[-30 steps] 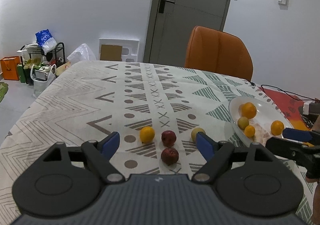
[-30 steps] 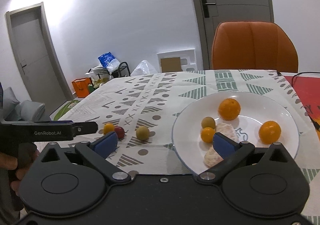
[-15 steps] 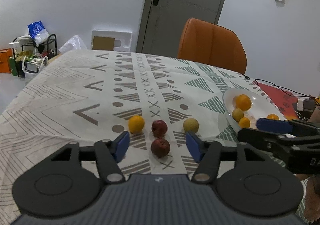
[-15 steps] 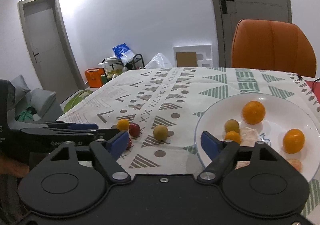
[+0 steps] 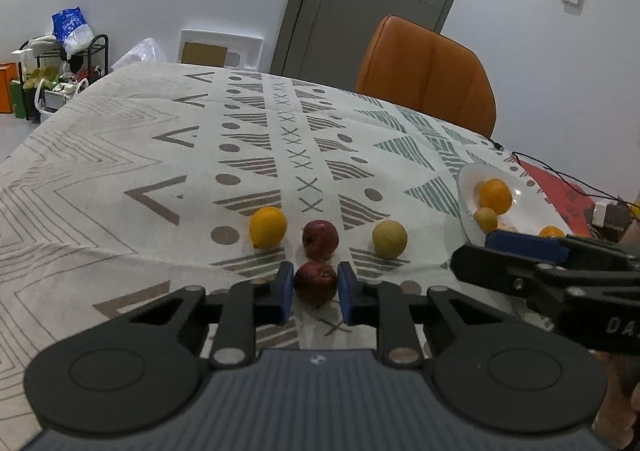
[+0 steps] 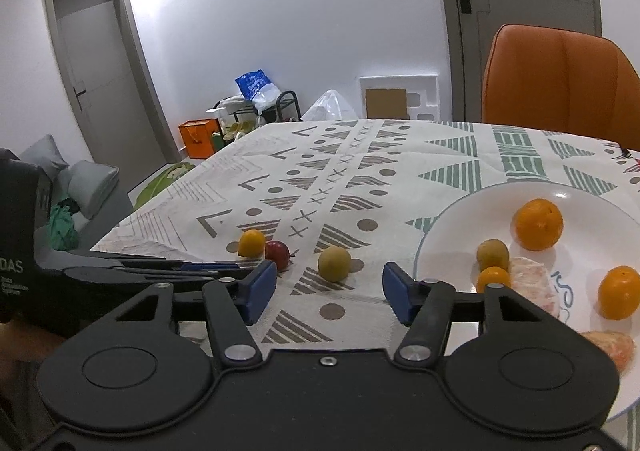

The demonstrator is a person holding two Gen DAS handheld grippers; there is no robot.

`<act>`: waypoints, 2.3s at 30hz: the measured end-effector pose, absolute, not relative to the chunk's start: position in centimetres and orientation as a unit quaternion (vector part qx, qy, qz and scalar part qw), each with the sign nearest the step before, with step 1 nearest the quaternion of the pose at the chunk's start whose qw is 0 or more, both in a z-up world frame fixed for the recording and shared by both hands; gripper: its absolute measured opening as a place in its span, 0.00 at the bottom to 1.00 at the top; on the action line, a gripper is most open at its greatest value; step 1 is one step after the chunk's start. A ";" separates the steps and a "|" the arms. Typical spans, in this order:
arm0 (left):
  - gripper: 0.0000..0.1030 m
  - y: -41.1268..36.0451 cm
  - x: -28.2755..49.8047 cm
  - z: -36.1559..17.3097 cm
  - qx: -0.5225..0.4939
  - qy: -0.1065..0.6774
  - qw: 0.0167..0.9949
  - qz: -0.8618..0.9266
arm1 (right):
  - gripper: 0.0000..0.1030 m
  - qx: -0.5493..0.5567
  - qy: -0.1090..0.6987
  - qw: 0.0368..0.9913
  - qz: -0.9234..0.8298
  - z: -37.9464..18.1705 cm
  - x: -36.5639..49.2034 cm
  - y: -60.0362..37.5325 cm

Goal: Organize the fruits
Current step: 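Grasp a red plum with the left gripper while the right grasps a yellow-green fruit, then carry the red plum and yellow-green fruit over the white bowl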

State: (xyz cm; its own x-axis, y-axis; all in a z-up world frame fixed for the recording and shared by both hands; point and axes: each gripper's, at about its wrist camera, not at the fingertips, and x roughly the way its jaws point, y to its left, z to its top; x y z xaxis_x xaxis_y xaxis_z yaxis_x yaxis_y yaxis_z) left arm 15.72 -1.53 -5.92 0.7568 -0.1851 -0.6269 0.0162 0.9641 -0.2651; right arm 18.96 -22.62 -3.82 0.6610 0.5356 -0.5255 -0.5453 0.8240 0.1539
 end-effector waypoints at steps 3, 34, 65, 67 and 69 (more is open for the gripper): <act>0.21 -1.2 15.5 -5.6 -0.123 0.338 0.932 -0.052 | 0.53 -0.011 0.290 0.909 0.300 -4.0 19.3 -22.3; 0.21 3.8 14.2 -3.7 -0.137 0.311 0.940 0.003 | 0.39 -0.084 0.302 0.907 0.282 -5.4 22.0 -17.5; 0.21 -1.4 16.0 -1.7 -0.116 0.289 0.948 -0.067 | 0.23 -0.057 0.267 0.931 0.241 -2.3 20.6 -22.4; 0.21 -1.9 16.1 -1.6 -0.113 0.289 0.948 -0.073 | 0.23 -0.054 0.265 0.934 0.236 -2.2 20.5 -23.0; 0.21 -2.4 16.3 -1.5 -0.110 0.288 0.948 -0.078 | 0.23 -0.050 0.263 0.936 0.230 -2.1 20.5 -23.6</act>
